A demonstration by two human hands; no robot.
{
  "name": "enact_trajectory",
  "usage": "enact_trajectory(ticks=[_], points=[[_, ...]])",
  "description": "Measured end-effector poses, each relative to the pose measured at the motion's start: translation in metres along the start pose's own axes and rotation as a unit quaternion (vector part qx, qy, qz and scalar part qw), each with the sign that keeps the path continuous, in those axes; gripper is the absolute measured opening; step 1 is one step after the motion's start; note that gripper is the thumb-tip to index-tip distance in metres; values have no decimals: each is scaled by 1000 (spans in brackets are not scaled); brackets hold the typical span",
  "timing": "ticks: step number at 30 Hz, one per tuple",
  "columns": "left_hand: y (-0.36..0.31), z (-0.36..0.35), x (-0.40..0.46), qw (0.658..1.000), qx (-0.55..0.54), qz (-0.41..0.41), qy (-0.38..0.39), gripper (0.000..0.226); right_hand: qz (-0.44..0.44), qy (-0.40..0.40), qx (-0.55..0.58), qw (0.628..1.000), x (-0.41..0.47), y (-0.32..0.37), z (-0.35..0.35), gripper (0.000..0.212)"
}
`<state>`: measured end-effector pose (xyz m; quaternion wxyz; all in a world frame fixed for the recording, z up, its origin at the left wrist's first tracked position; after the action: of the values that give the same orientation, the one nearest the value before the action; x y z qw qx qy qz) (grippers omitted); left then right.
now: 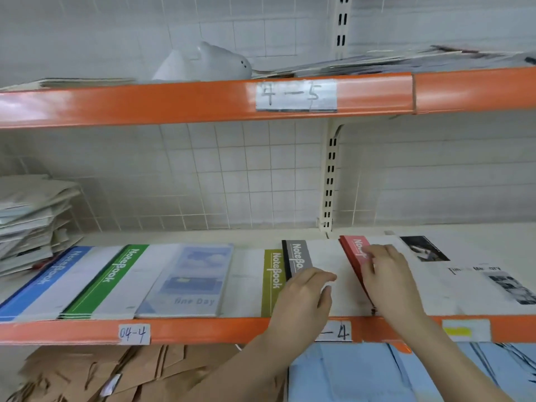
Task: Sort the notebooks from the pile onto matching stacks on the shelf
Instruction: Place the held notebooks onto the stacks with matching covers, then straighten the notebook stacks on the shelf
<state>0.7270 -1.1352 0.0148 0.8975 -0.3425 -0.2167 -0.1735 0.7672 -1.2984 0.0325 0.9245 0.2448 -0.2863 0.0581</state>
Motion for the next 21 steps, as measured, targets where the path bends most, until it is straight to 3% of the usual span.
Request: enact_trajectory(ticks=[5,10,17,21], points=[[66,77,-23,996,20,50,-70,37,116,68,68,989,-10,103,-56,25],[158,170,-57,975,93,165,-120,26,180,148,122,965,-14,213,-122,30],[286,305,-106,905,168,349,-174,29,255,210,177,927,-30,357,-205,30],[356,349,-126,868,217,425,-138,32,275,241,173,915,-35,415,-241,32]])
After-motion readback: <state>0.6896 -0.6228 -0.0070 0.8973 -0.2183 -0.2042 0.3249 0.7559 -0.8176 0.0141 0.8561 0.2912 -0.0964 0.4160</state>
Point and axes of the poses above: each hand's wrist, its own x-axis towards the middle knuckle, its own z-axis out of the back of the hand, y = z × x, the point moved 4 cm from there along x, towards the middle knuckle, and after that the axes turned 7 degrees about z, right-handed, at the moved point
